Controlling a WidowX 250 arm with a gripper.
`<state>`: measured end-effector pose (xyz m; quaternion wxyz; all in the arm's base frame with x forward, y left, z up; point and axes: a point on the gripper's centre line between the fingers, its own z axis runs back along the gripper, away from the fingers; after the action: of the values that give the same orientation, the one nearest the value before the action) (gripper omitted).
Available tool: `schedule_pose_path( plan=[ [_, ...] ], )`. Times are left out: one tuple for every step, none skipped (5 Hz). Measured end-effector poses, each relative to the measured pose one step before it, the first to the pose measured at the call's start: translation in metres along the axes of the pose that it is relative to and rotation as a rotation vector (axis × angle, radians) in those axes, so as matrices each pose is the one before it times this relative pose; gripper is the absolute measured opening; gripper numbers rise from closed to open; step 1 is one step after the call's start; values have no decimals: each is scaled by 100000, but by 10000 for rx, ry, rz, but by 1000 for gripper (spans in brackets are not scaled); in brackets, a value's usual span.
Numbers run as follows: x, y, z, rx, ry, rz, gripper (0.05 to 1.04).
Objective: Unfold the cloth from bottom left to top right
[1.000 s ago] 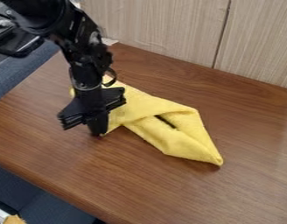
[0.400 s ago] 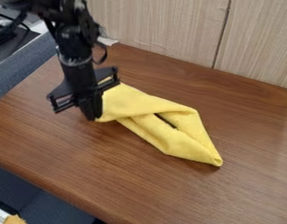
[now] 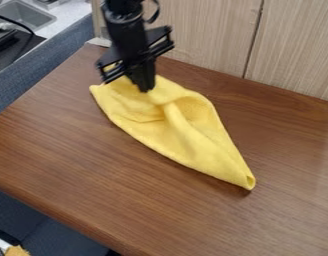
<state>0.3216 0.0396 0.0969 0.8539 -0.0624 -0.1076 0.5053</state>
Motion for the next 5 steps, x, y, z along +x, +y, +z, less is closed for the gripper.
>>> schedule_pose_path(
  plan=[
    [552,-1969,-974,54,-139,176,52],
    [359,-1763,-2027,56,-117,84,52],
    [647,-1352,-1578,-12,-136,108,52],
    [485,-868,-1480,-10,-15,140,52],
    [304,-679,-2153,-63,20,50,52]
  ],
)
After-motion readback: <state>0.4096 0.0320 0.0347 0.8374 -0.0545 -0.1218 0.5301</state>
